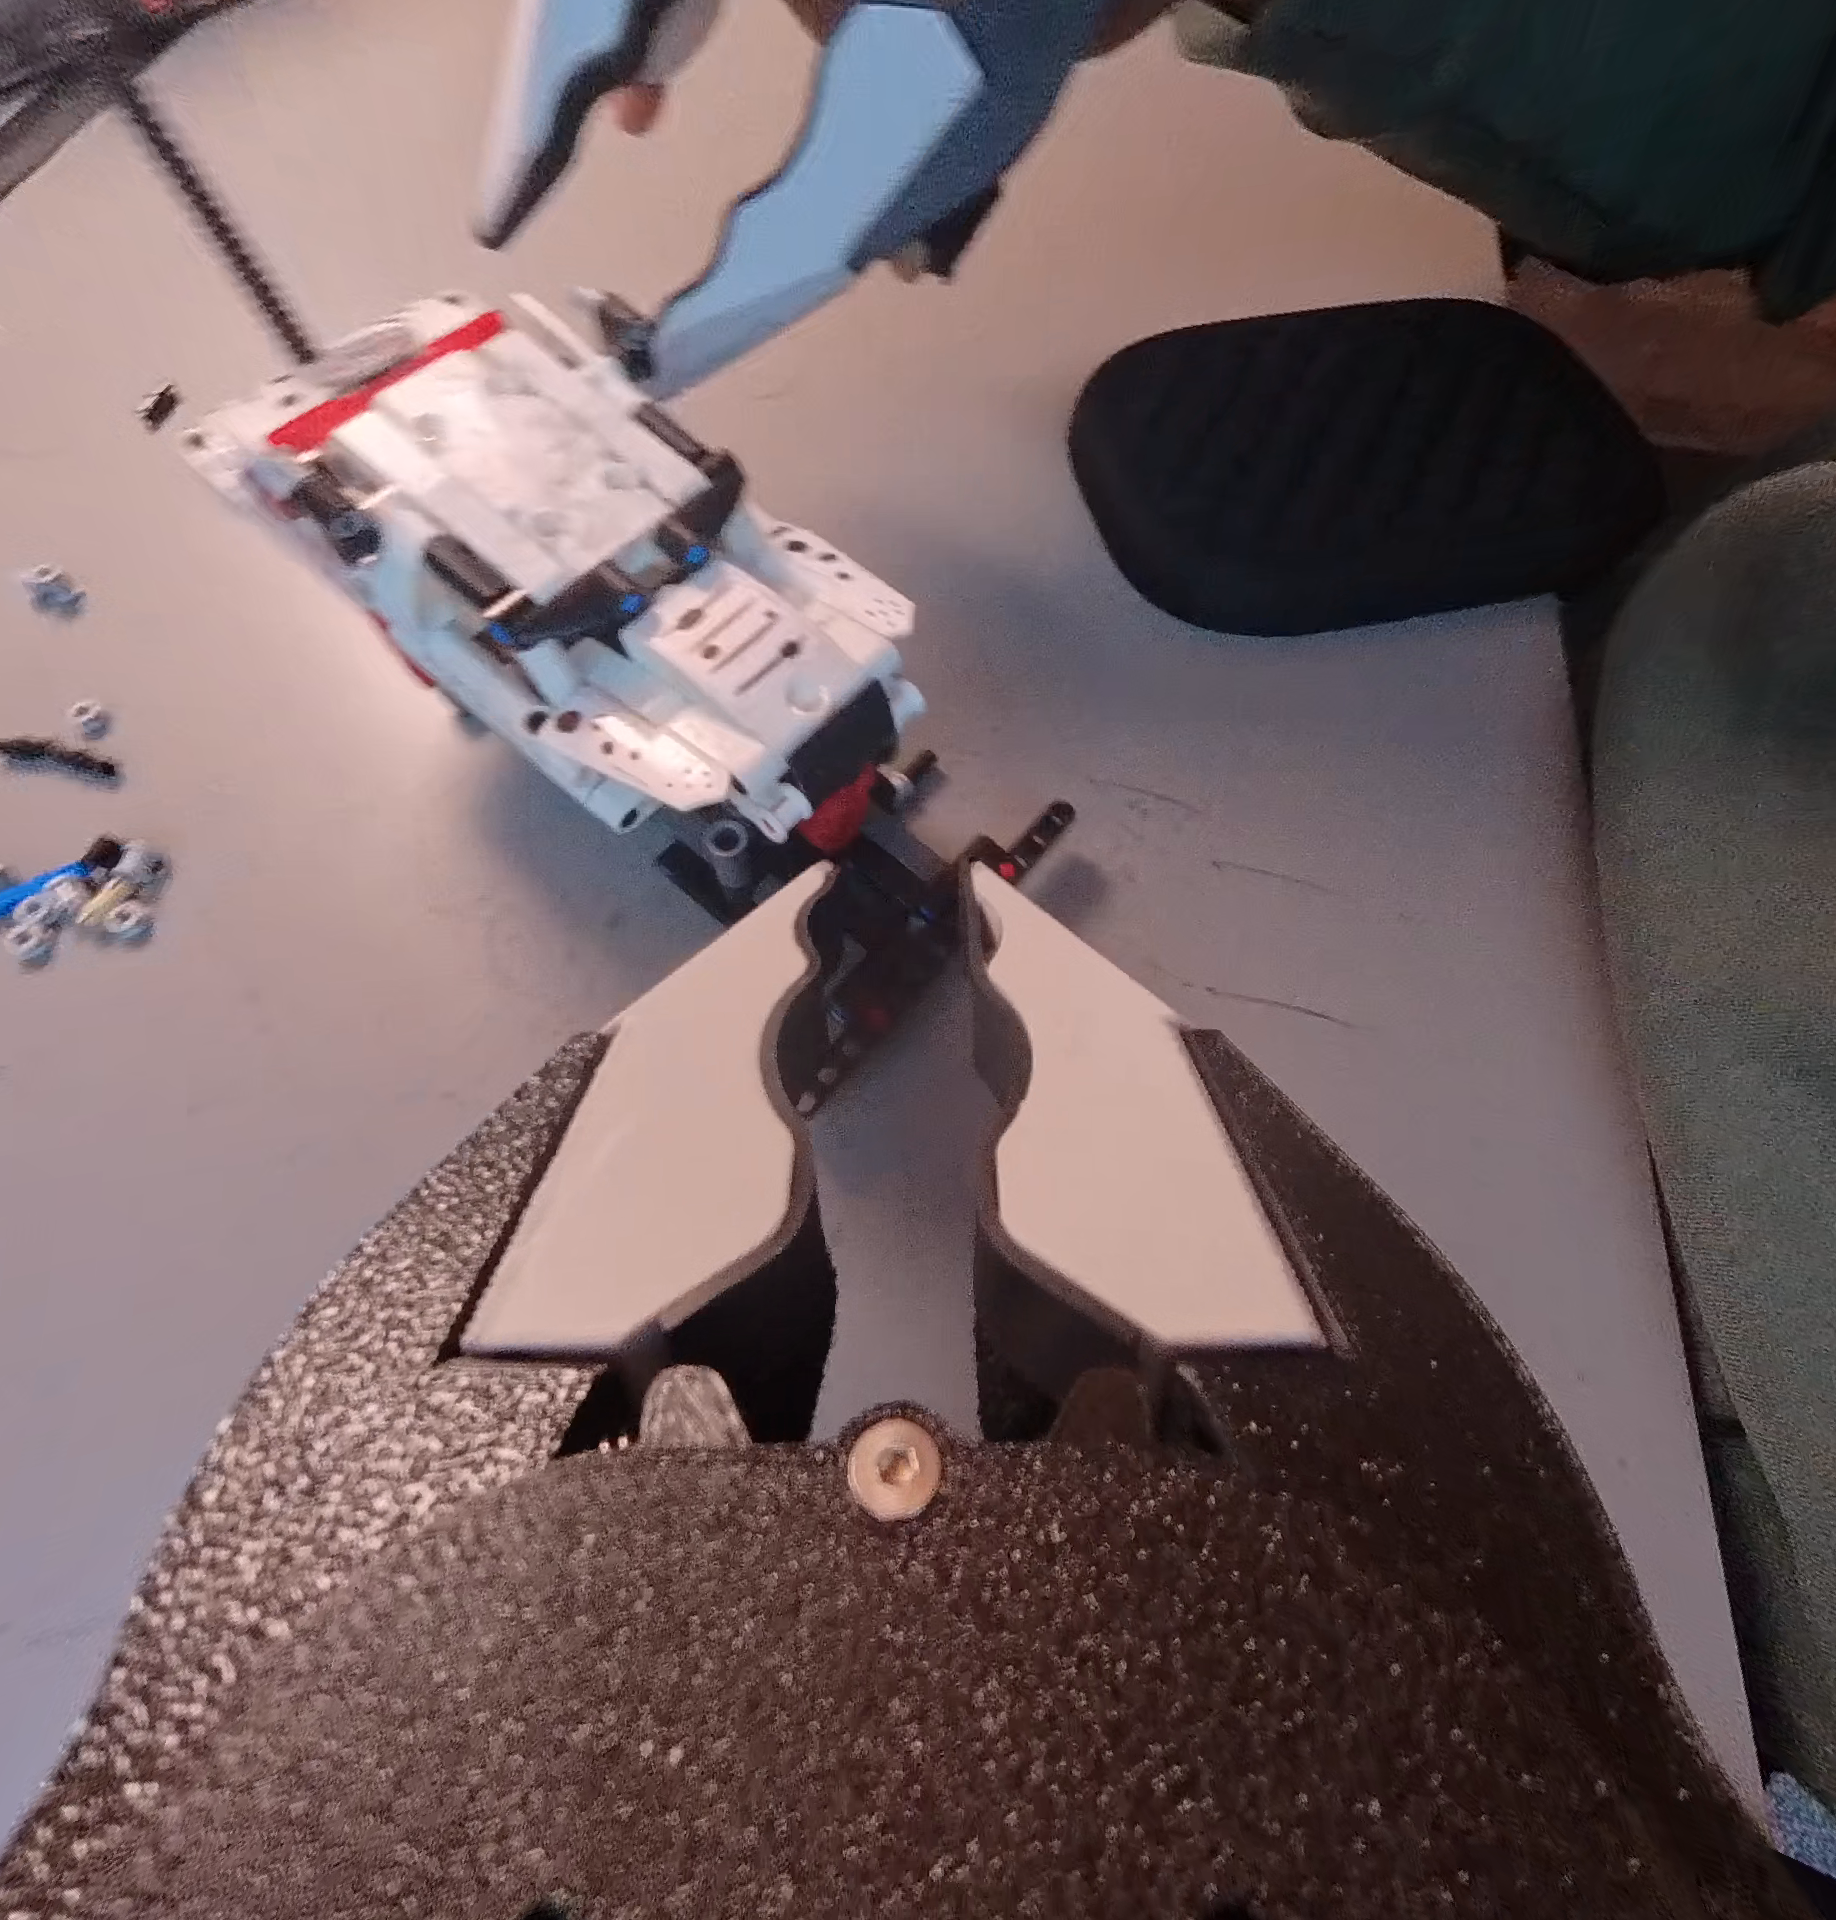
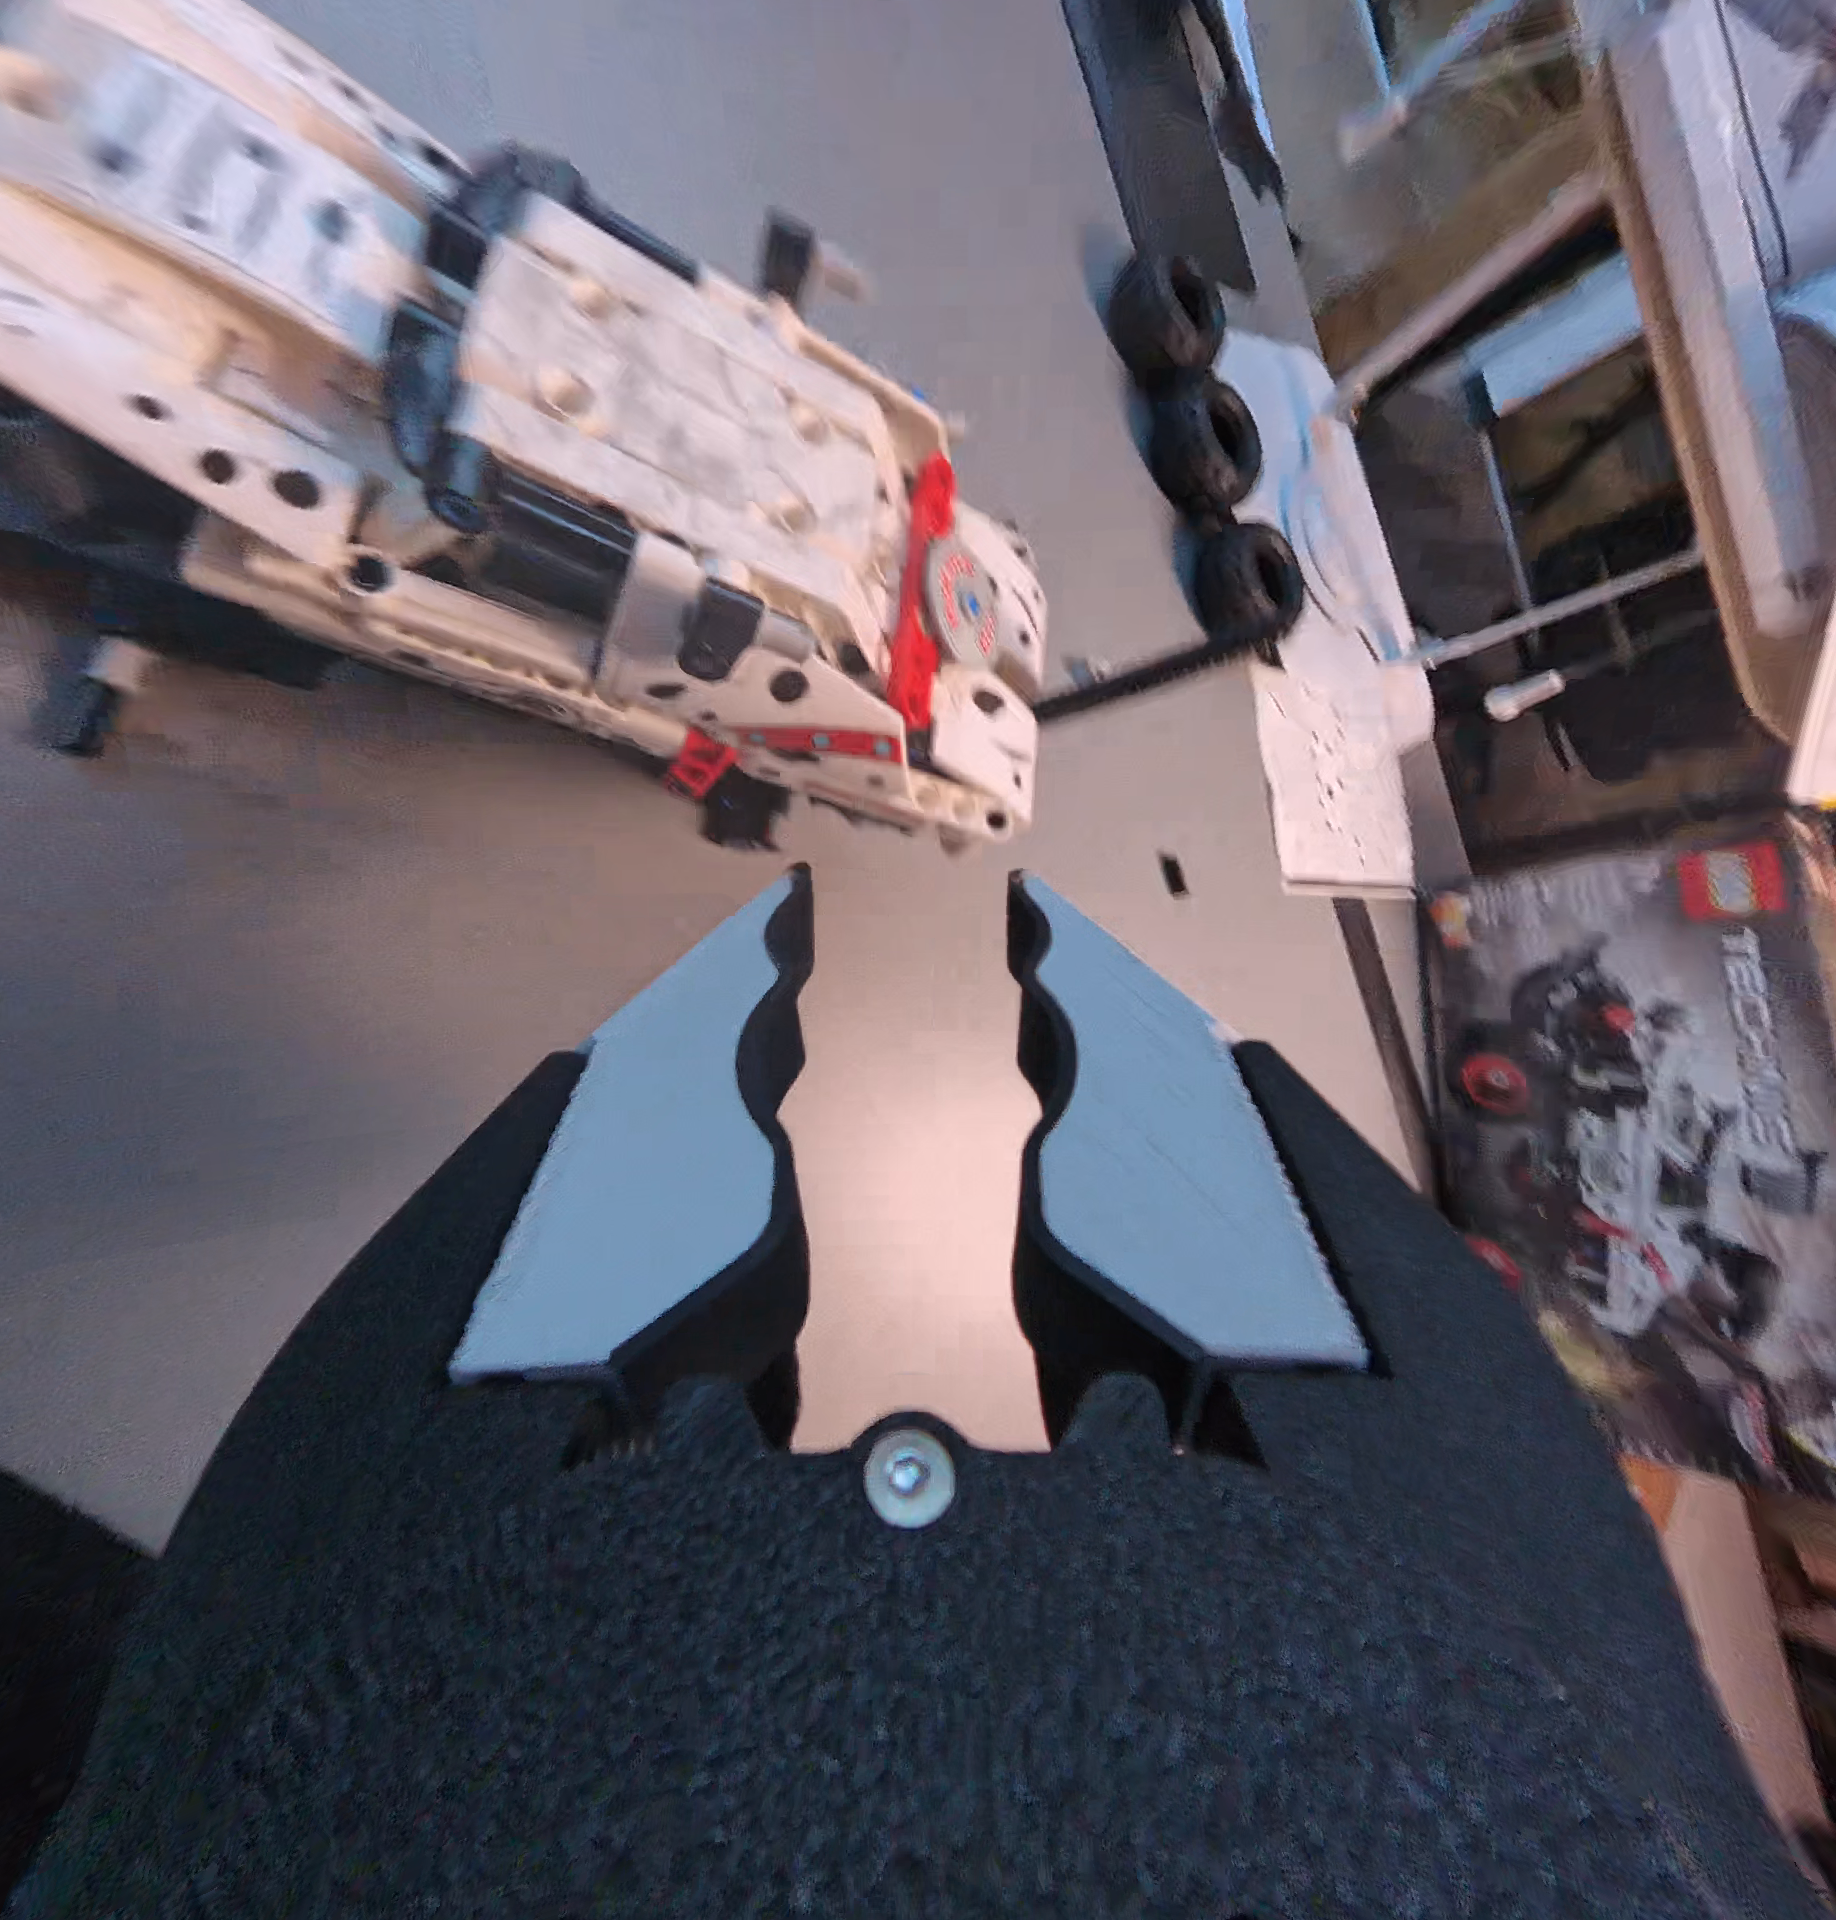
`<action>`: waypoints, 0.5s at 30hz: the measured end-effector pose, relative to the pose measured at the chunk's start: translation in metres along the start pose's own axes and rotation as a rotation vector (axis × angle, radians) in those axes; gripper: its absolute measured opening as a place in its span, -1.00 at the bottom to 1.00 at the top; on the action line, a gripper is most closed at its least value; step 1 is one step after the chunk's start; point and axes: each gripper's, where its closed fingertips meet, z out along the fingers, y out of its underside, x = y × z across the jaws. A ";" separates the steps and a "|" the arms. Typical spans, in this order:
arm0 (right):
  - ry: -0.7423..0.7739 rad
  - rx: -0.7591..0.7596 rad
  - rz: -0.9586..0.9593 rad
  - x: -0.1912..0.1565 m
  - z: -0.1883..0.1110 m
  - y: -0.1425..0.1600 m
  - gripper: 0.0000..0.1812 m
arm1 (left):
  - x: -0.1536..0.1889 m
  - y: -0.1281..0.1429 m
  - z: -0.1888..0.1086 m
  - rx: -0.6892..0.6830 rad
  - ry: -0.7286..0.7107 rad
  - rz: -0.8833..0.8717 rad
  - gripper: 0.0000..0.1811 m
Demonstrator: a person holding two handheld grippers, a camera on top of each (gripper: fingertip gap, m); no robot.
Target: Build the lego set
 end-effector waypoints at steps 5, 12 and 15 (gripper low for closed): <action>0.043 0.038 0.116 0.006 -0.026 0.003 -0.58 | -0.010 0.001 0.003 0.002 -0.046 0.023 -0.78; 0.011 0.247 0.053 -0.079 -0.053 -0.070 -0.39 | -0.017 0.024 0.020 -0.066 -0.036 -0.070 -0.61; 0.146 0.212 -0.103 -0.082 -0.034 -0.071 -0.33 | -0.006 0.025 0.025 -0.084 0.010 -0.066 -0.61</action>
